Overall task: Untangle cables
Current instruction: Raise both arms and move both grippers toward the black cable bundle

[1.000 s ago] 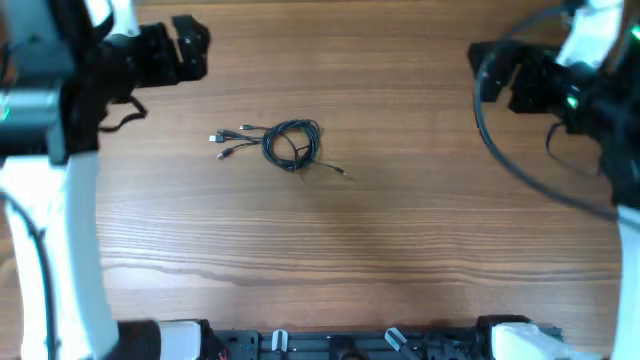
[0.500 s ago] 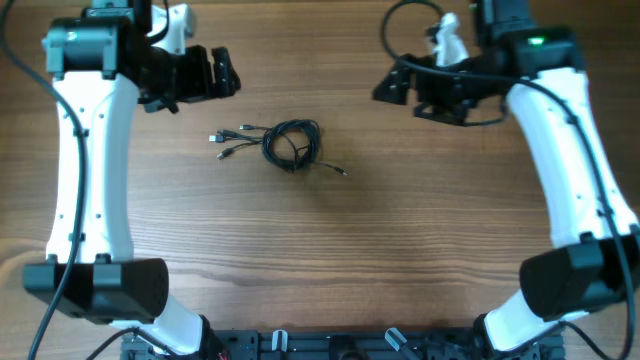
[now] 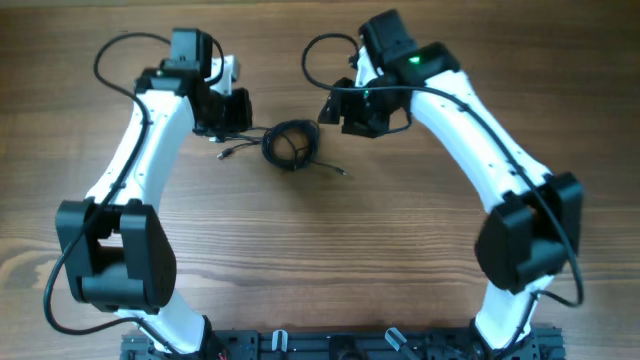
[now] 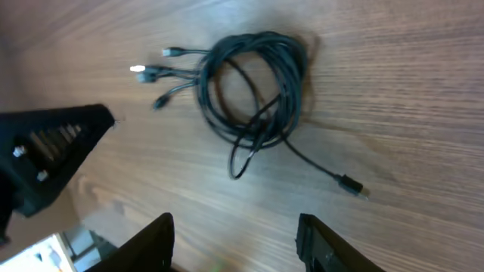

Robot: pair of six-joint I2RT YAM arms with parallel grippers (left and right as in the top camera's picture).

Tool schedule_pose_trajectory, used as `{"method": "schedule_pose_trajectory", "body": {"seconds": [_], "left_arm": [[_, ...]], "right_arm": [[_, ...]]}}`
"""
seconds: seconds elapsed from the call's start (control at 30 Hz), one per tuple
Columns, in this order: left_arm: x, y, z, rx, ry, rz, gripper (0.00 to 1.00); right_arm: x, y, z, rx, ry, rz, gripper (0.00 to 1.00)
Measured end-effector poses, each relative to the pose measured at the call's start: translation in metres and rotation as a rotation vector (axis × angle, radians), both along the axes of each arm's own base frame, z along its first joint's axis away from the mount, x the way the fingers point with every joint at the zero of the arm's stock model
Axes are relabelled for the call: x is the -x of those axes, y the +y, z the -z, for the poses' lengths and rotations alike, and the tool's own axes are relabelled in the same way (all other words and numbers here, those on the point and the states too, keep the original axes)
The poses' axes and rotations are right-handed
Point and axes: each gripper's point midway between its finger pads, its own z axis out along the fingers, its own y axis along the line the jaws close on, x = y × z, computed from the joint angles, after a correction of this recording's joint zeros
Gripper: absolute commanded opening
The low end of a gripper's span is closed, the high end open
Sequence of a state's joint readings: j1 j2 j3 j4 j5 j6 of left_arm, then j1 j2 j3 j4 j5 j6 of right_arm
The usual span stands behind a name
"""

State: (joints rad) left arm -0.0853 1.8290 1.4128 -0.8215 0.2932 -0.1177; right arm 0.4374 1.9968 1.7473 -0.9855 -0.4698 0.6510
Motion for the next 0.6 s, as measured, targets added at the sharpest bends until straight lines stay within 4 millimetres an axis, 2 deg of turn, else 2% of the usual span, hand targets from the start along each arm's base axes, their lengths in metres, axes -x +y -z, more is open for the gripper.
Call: {"method": "schedule_pose_trajectory", "body": {"seconds": [0.07,0.17,0.2,0.27,0.4,0.6], "left_arm": [[0.008,-0.003,0.018,0.009,0.016,0.005,0.05],[0.012,-0.008,0.035,0.02,0.008,0.015,0.22],[0.013,-0.008,0.041,0.021,0.006,0.017,0.26],[0.017,-0.01,0.049,0.031,0.012,-0.001,0.4],[0.019,-0.01,0.065,0.06,0.009,-0.068,0.38],[0.018,-0.012,0.071,0.092,0.019,-0.151,0.36]], "right_arm": [[0.001,0.005,0.021,0.019,0.059,0.025,0.53],[0.006,0.015,0.05,0.042,0.122,0.03,0.52],[0.006,0.02,0.056,0.042,0.126,0.026,0.5],[0.007,0.031,0.063,0.039,0.122,0.01,0.5],[0.008,0.06,0.067,0.012,0.068,-0.022,0.47],[0.01,0.058,0.089,0.1,0.095,0.048,0.48]]}}
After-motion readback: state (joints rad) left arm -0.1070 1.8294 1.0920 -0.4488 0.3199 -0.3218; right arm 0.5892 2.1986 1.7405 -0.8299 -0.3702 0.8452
